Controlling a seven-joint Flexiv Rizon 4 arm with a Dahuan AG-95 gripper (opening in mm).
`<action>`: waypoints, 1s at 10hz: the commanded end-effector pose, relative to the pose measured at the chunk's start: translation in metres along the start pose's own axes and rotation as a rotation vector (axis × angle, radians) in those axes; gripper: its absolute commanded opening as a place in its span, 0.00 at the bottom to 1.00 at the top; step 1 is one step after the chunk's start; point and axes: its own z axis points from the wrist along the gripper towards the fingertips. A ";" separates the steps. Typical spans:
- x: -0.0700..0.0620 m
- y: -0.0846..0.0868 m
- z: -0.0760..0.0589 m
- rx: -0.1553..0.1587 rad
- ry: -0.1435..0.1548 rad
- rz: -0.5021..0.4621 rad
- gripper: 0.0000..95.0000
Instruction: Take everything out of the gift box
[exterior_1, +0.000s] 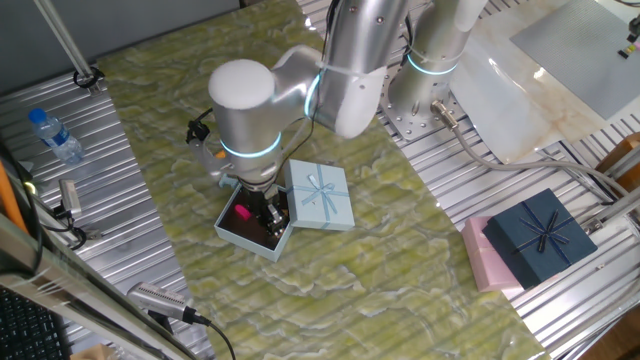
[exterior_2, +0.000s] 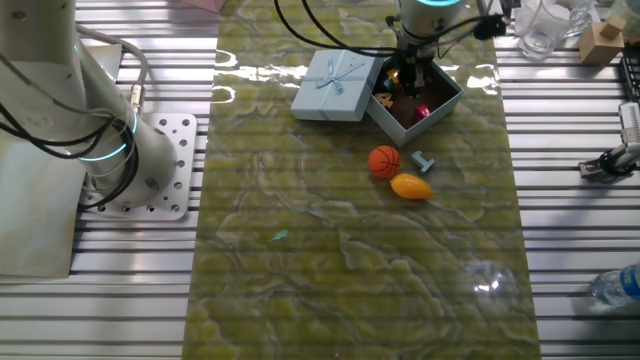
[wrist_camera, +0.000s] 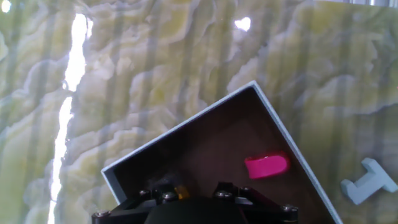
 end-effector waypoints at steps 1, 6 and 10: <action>0.000 -0.003 0.002 0.043 -0.027 -0.037 0.40; -0.001 -0.008 -0.003 0.118 -0.064 -0.116 0.40; -0.002 -0.027 -0.022 0.126 -0.060 -0.186 0.20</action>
